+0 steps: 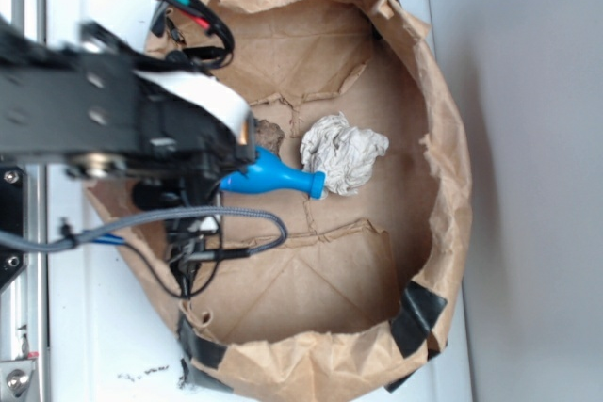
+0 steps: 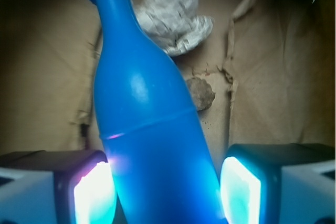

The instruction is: Grab the blue bottle.

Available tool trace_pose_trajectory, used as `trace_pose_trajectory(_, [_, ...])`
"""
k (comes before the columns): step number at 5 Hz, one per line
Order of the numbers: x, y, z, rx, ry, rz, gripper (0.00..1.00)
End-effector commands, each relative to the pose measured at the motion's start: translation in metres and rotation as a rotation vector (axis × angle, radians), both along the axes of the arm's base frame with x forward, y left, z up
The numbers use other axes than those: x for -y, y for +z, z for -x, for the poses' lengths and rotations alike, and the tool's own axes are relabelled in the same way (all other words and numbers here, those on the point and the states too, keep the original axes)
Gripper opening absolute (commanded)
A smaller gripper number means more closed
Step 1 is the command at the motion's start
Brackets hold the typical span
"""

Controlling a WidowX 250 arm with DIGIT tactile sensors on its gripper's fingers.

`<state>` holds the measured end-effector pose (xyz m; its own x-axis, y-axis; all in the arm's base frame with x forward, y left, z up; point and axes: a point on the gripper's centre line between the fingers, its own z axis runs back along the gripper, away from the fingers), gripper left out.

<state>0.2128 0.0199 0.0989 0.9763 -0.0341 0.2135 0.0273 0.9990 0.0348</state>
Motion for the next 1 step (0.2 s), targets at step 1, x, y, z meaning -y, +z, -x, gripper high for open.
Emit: trace_pose_trajectory(1, [-0.0142,0.0447,0.0040,0.066,0.051,0.051,0.00])
